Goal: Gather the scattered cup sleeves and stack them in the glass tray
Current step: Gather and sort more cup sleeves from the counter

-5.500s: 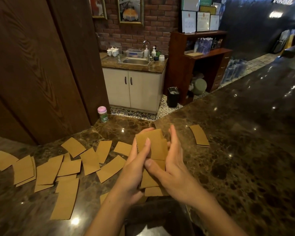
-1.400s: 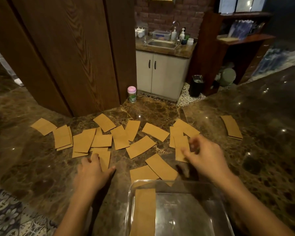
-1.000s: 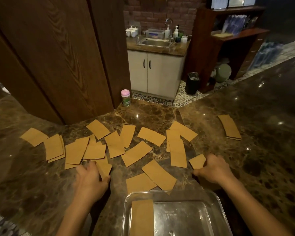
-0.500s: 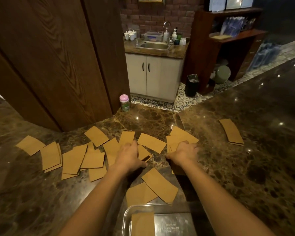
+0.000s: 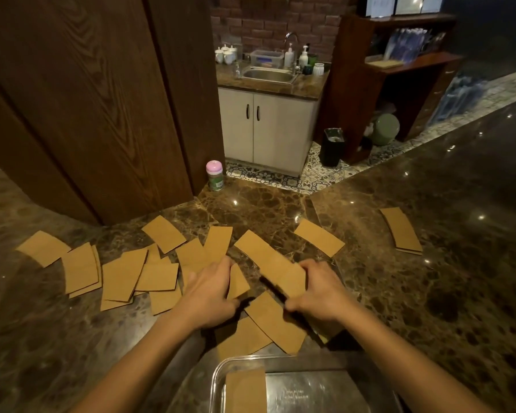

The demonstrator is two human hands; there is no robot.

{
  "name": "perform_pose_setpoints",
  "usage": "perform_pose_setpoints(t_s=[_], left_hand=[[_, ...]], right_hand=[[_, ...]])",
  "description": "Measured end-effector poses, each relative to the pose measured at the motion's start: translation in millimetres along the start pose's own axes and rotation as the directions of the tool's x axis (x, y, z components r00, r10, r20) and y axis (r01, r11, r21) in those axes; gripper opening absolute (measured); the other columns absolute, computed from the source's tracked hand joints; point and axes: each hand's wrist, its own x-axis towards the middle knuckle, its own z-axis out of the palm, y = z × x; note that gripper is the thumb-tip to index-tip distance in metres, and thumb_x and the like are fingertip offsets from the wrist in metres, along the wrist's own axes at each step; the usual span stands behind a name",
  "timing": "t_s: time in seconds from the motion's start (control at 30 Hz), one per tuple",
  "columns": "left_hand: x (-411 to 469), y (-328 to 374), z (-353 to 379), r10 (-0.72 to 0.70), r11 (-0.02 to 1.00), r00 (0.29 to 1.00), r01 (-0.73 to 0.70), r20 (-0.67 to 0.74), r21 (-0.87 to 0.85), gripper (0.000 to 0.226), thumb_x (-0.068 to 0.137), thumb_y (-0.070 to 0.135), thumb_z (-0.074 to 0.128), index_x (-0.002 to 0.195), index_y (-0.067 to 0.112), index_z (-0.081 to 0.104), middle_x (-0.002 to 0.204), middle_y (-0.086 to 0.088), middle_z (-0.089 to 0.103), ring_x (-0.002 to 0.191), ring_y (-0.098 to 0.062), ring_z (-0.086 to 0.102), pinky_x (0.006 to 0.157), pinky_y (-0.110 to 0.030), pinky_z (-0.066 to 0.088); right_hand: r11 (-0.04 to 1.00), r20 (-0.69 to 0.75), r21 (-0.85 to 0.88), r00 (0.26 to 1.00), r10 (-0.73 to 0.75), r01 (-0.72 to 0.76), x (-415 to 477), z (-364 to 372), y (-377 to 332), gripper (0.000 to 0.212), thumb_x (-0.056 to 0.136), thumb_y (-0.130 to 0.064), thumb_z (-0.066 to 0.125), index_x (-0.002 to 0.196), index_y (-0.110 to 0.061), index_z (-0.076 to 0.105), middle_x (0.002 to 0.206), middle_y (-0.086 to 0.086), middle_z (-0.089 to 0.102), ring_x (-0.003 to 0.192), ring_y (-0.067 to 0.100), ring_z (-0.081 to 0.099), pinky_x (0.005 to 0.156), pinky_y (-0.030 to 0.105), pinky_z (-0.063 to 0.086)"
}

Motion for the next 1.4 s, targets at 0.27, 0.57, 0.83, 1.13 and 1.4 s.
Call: perform_pose_setpoints(t_s=[0.27, 0.57, 0.83, 1.13, 1.4], left_hand=[[-10, -2, 12, 0.100, 0.960, 0.993, -0.078, -0.069, 0.268, 0.064, 0.082, 0.046, 0.068, 0.133, 0.026, 0.035, 0.130, 0.001, 0.057, 0.122, -0.023, 0.053, 0.099, -0.041, 0.040], [-20, -19, 41, 0.018, 0.994, 0.994, -0.007, -0.105, 0.107, 0.100, 0.076, 0.088, 0.039, 0.153, 0.026, 0.026, 0.136, 0.001, 0.051, 0.122, -0.018, 0.050, 0.100, -0.036, 0.045], [-26, 5, 27, -0.057, 0.992, 0.996, 0.048, 0.075, 0.120, 0.094, 0.051, 0.079, 0.074, 0.124, 0.030, 0.042, 0.128, 0.005, 0.054, 0.113, -0.016, 0.052, 0.091, -0.033, 0.048], [-13, 27, 24, -0.139, 0.988, 0.971, 0.123, 0.193, 0.091, 0.076, 0.070, 0.050, 0.083, 0.127, 0.026, 0.040, 0.131, -0.004, 0.052, 0.120, -0.026, 0.051, 0.098, -0.039, 0.047], [-17, 39, 29, -0.060, 0.982, 0.966, 0.102, 0.251, -0.159, 0.063, 0.081, 0.041, 0.072, 0.130, 0.030, 0.034, 0.119, -0.001, 0.054, 0.104, -0.019, 0.056, 0.090, -0.038, 0.050]], right_hand=[[0.984, 0.104, -0.174, 0.994, -0.013, 0.031, -19, 32, -18, 0.110, 0.064, -0.045, 0.096, 0.152, -0.016, 0.037, 0.149, 0.006, 0.048, 0.136, 0.027, 0.047, 0.110, 0.038, 0.046], [0.984, 0.115, -0.174, 0.993, -0.023, 0.043, -16, 34, -11, 0.109, 0.067, -0.044, 0.091, 0.154, -0.017, 0.033, 0.150, 0.008, 0.042, 0.139, 0.030, 0.043, 0.111, 0.042, 0.044], [1.000, 0.099, -0.008, 0.995, 0.029, -0.028, -8, 17, -4, 0.093, 0.070, -0.038, 0.090, 0.144, -0.021, 0.036, 0.137, 0.004, 0.058, 0.127, 0.026, 0.056, 0.105, 0.042, 0.051], [0.984, -0.048, 0.176, 0.999, -0.001, 0.009, -12, 7, 6, 0.090, 0.068, -0.036, 0.089, 0.142, -0.025, 0.039, 0.134, 0.002, 0.062, 0.124, 0.024, 0.059, 0.105, 0.043, 0.052], [0.899, -0.214, 0.433, 0.976, 0.030, 0.068, -19, -15, 0, 0.105, 0.074, -0.033, 0.091, 0.158, -0.020, 0.030, 0.147, 0.000, 0.050, 0.134, 0.022, 0.049, 0.106, 0.036, 0.044]])
